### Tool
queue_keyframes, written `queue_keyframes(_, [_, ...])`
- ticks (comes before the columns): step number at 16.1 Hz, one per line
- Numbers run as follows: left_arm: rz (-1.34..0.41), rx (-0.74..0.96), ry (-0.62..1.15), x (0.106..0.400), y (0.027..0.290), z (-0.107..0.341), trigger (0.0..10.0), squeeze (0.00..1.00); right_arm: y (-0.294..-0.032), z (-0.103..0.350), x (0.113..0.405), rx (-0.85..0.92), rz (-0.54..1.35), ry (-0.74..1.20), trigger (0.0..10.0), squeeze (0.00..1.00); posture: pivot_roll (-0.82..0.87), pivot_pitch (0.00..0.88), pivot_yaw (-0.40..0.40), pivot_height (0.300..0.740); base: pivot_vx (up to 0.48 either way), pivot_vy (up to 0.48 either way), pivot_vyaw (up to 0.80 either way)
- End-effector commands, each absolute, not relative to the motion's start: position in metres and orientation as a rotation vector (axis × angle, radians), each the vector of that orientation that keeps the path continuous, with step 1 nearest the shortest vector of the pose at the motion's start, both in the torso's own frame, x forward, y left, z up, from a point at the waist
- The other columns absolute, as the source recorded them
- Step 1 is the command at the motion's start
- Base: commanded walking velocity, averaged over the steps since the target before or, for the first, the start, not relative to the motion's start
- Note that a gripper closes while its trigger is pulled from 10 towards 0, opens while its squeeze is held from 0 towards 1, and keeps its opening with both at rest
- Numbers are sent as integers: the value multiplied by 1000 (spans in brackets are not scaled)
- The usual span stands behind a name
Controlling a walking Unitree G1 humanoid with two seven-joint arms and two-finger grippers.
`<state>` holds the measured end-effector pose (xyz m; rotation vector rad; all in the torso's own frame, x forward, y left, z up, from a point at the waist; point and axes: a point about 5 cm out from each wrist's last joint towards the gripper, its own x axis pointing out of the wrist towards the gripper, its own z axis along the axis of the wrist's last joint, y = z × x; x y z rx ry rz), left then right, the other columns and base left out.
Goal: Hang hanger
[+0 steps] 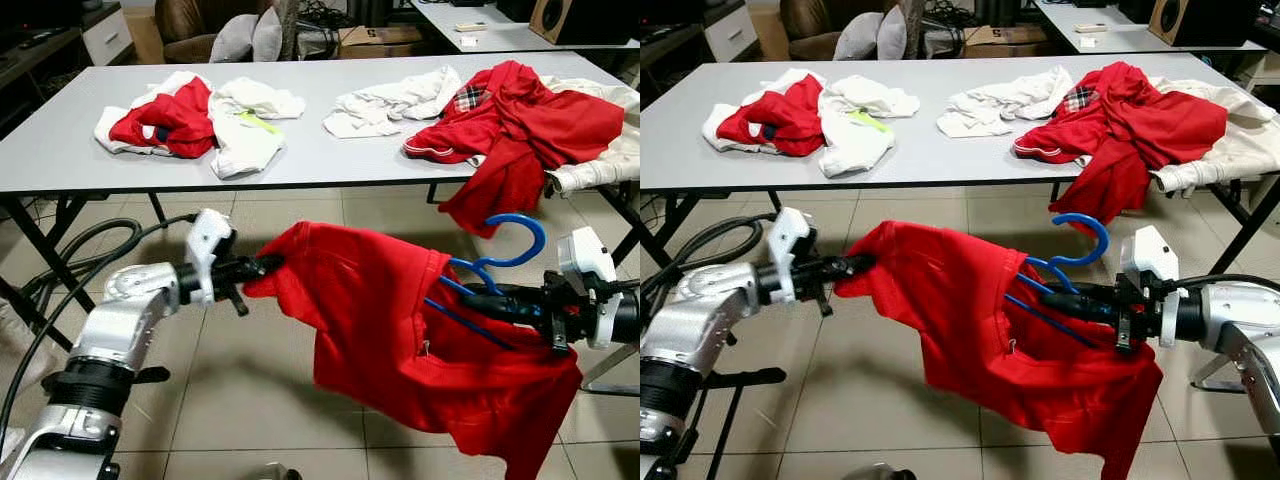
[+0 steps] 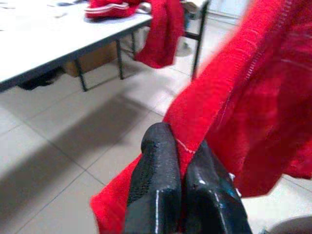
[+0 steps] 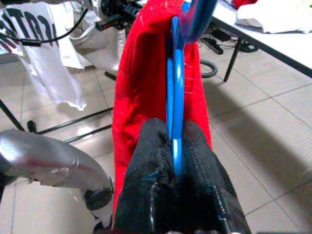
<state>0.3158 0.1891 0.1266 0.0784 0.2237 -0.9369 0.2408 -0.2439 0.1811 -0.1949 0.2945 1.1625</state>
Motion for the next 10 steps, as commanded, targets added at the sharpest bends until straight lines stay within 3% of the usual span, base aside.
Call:
queue_keyframes(1, [-889, 90, 195, 322, 198, 136, 0, 0, -243, 189, 243, -217, 1174, 254, 10000, 0, -137, 0, 87, 740, 0, 0, 0])
queue_keyframes(5, [-740, 112, 166, 332, 215, 141, 0, 0, -245, 189, 242, -220, 1169, 257, 10000, 0, -140, 0, 90, 740, 0, 0, 0])
queue_keyframes(7, [-499, 55, 92, 346, 237, 152, 0, 0, -247, 186, 240, -225, 1172, 280, 10000, 0, -141, 0, 90, 740, 0, 0, 0])
queue_keyframes(10, [-417, -39, 63, 350, 246, 157, 0, 0, -248, 184, 238, -225, 1176, 294, 10000, 0, -141, 0, 90, 740, 0, 0, 0])
